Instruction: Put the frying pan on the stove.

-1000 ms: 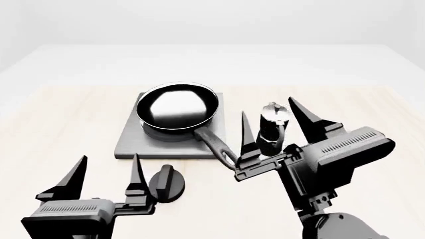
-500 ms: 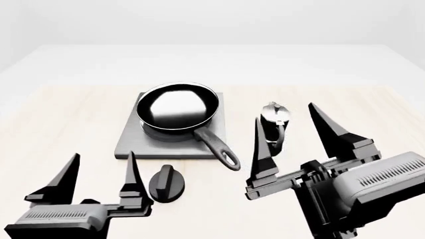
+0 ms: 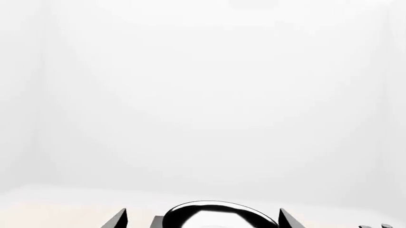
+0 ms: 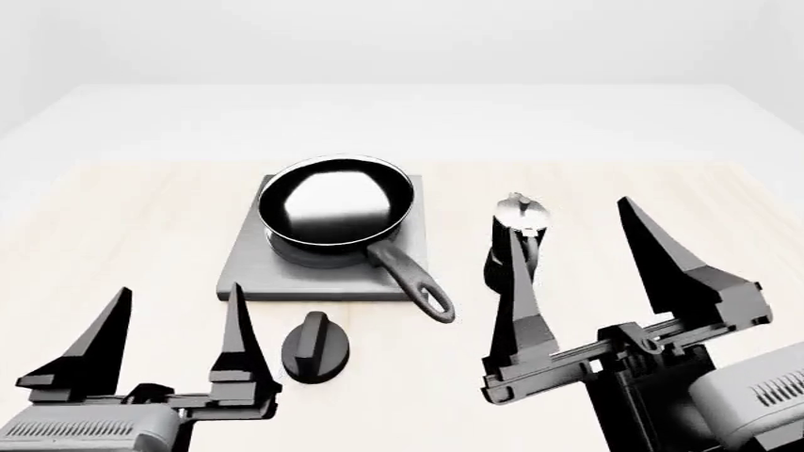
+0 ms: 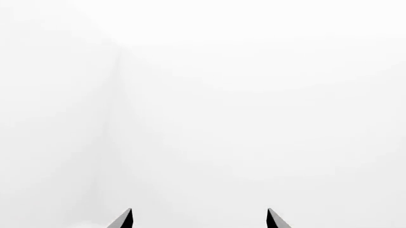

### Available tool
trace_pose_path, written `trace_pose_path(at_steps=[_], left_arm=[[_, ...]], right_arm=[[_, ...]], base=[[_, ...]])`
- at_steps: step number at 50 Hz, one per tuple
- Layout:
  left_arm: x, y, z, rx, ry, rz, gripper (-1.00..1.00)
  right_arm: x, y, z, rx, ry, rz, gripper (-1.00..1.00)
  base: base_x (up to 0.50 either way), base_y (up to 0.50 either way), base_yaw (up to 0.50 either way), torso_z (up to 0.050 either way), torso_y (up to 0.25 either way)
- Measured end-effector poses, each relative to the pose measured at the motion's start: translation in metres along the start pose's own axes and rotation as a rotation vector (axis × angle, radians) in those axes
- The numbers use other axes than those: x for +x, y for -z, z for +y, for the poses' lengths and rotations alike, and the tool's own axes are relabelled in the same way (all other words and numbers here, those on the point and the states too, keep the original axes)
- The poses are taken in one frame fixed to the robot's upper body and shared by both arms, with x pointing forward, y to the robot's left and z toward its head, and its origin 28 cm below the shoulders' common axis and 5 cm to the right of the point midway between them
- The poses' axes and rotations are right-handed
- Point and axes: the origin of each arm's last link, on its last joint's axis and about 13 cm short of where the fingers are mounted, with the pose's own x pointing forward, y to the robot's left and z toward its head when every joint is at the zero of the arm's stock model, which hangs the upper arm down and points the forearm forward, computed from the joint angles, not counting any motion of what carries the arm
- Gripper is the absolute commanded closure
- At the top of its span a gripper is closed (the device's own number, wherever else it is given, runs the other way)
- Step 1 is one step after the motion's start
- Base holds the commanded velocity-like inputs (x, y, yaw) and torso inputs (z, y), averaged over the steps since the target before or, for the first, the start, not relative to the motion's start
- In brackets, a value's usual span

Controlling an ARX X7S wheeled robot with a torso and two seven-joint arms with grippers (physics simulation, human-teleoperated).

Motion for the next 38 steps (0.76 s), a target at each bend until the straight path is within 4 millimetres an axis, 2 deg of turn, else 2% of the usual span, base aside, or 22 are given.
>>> trace_pose_path(at_steps=[38], left_arm=[[-0.011, -0.025, 0.0, -0.024, 0.016, -0.073, -1.0]], right_arm=[[-0.017, -0.032, -0.002, 0.0, 0.033, -0.093, -1.0]], base=[[0.0, 0.0, 0.0, 0.0, 0.0]])
